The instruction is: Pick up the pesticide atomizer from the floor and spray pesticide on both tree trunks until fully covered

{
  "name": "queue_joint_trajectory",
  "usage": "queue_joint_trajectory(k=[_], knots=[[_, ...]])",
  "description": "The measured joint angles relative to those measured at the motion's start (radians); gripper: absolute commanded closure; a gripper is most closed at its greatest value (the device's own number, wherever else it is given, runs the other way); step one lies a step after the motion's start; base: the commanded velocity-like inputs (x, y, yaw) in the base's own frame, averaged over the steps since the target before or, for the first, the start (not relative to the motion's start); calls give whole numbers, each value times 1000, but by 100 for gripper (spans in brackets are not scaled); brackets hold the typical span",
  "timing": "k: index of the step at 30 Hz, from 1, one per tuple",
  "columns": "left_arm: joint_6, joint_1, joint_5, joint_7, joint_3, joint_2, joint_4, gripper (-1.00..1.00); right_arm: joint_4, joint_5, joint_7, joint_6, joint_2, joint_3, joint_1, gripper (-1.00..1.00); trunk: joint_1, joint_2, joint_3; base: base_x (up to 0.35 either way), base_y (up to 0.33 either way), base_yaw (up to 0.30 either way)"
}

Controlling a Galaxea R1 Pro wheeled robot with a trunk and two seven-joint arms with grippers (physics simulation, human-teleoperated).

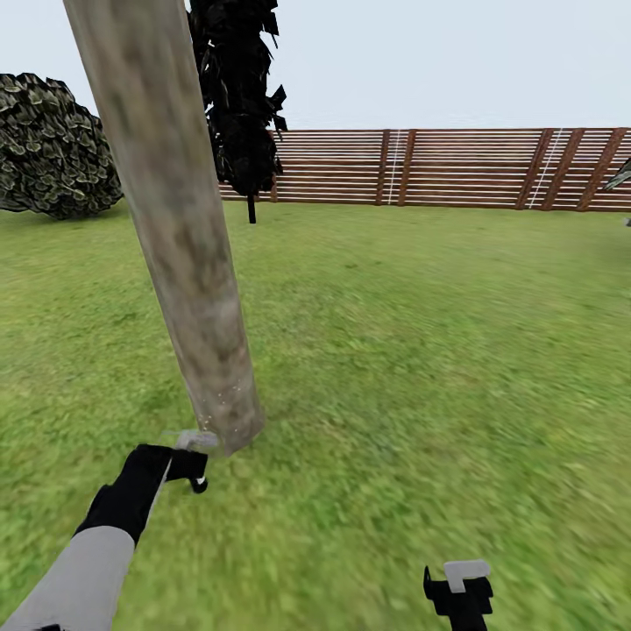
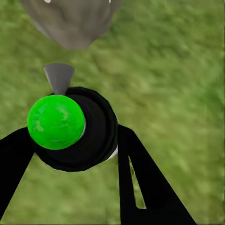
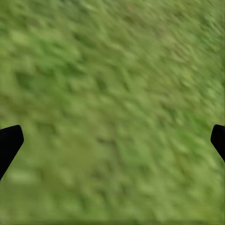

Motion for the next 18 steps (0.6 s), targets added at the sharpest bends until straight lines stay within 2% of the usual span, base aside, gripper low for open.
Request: queue_joint_trajectory(k=[1, 3, 4, 5, 7, 9, 10, 12, 16, 18], knots=[[2, -2, 1, 0, -7, -26, 0, 100, 0, 0, 0, 0, 0, 0, 0, -100, 0, 0, 0, 0, 0, 0], [5, -8, -12, 0, -19, -37, 0, 100, 1, 0, 0, 0, 0, 0, 0, -100, 0, 0, 0, 0, 0, 0], [12, -18, -16, 0, -21, -34, -1, 100, 1, 0, 0, 0, 0, 0, 0, -100, 0, 0, 0, 0, 0, 0], [29, -44, -25, -1, -23, -11, 0, 100, 1, 0, 0, 0, 0, 0, 0, -100, 0, 0, 0, 0, 0, 0], [48, -64, -24, -5, -23, 51, -1, 100, 1, 0, 0, 0, 0, 0, 0, -100, 0, 0, 0, 0, 0, 0], [57, -65, -19, -35, -27, 93, 0, 100, 1, 0, 0, 0, 0, 0, 0, -100, 0, 0, 0, 0, 0, 0], [61, -65, -12, -50, -27, 98, 1, 100, 1, 0, 0, 0, 0, 0, 0, -100, 0, 0, 0, 0, 0, 0], [68, -69, -7, -58, -31, 88, 2, 100, 1, 0, 0, 0, 0, 0, 0, -100, 0, 0, 0, 0, 0, 0], [148, -83, -5, -63, -78, 36, -4, 100, 1, 0, 0, 0, 0, 0, 0, -100, 0, 0, 0, 0, 0, 0], [181, -109, -13, -64, -87, 38, -5, 100, 1, 0, 0, 0, 0, 0, 0, -100, 0, 0, 0, 0, 0, 0]])
